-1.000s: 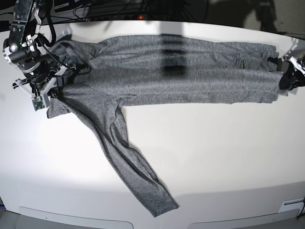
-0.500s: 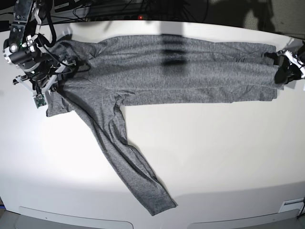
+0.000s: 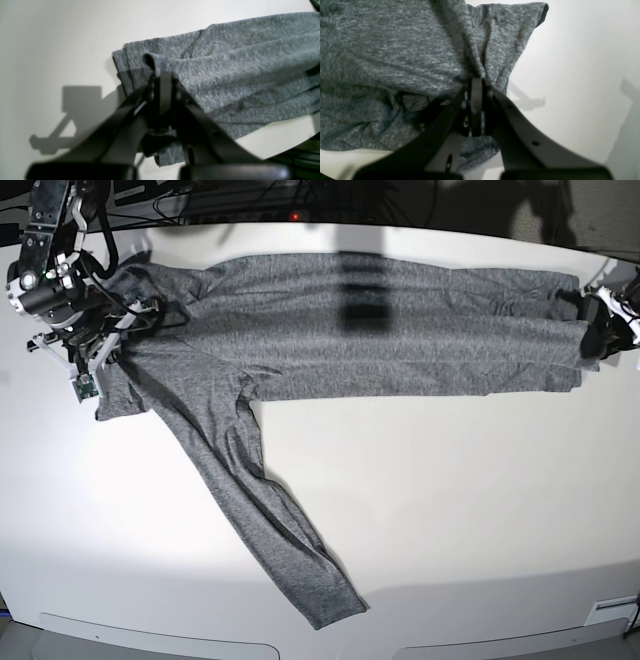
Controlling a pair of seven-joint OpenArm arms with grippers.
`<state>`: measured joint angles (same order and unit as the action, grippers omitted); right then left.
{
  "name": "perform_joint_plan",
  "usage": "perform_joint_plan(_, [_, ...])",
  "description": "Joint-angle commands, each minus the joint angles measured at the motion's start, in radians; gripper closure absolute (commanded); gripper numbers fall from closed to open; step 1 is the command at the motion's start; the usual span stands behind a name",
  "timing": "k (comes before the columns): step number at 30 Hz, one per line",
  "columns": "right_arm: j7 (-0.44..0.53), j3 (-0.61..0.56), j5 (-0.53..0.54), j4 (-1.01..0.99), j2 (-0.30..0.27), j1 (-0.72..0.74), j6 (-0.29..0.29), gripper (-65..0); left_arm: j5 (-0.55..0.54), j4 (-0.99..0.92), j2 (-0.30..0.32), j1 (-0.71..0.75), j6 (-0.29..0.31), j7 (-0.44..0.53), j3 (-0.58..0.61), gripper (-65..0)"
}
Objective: Fold the T-shirt properly
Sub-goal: 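Lower the folded hem and open both grippers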
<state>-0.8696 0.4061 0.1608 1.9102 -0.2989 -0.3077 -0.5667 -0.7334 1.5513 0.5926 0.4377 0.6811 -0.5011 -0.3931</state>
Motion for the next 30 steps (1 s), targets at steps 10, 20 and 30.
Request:
perform_joint_plan(10, [-0.014,0.007,0.005,0.020,-0.014,0.006,-0.002,-14.5,-0.015,0.015,0.020,-0.002,0.001,0.018,-0.013,0.0])
perform_joint_plan(20, [-0.013,0.007,0.005,0.020,-0.014,0.006,-0.002,-15.0,-0.015,0.015,0.020,-0.002,0.001,0.016,-0.013,0.0])
perform_joint_plan(30, [-0.008,0.007,0.006,0.020,-0.014,0.006,-0.002,-31.7,0.043,0.015,0.020,-0.002,0.001,0.032,-0.013,-23.7])
